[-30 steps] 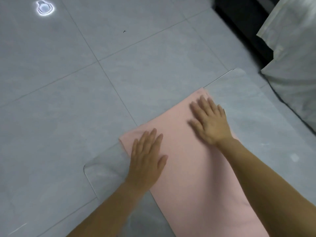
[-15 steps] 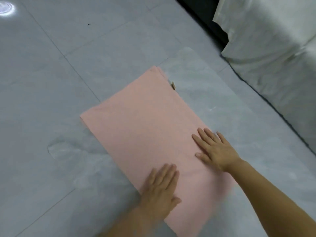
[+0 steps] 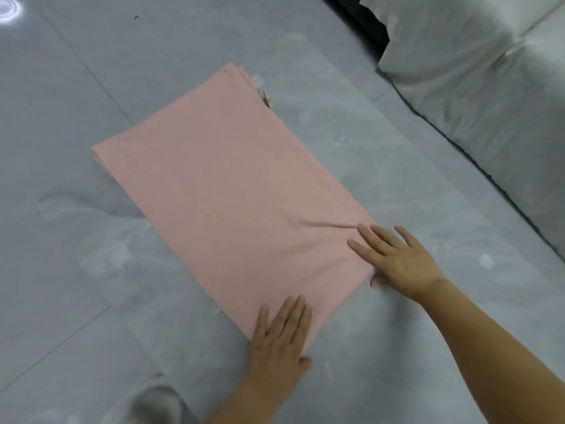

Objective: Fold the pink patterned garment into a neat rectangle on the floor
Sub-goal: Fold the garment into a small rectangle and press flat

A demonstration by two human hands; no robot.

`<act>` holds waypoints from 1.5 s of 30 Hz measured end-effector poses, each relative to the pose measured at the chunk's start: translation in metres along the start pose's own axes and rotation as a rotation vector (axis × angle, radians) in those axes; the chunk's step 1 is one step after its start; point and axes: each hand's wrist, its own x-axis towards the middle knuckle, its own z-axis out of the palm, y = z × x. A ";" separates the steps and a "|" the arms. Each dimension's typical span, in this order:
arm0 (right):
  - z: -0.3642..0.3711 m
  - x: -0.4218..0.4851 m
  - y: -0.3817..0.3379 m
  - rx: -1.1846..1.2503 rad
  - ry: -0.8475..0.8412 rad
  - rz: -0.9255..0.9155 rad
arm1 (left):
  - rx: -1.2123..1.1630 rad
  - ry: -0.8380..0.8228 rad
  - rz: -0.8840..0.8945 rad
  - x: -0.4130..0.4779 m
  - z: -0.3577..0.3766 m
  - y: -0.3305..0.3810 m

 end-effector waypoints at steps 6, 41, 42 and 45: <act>0.002 -0.007 0.001 -0.119 0.148 -0.028 | -0.023 0.196 0.013 0.002 0.000 0.002; -0.182 0.241 -0.033 1.108 0.376 0.492 | -0.847 0.367 -0.560 0.079 -0.238 -0.257; -0.181 0.252 -0.033 1.093 0.357 0.505 | -0.849 0.356 -0.583 0.085 -0.237 -0.266; -0.179 0.276 -0.033 1.066 0.312 0.508 | -0.830 0.322 -0.617 0.101 -0.230 -0.287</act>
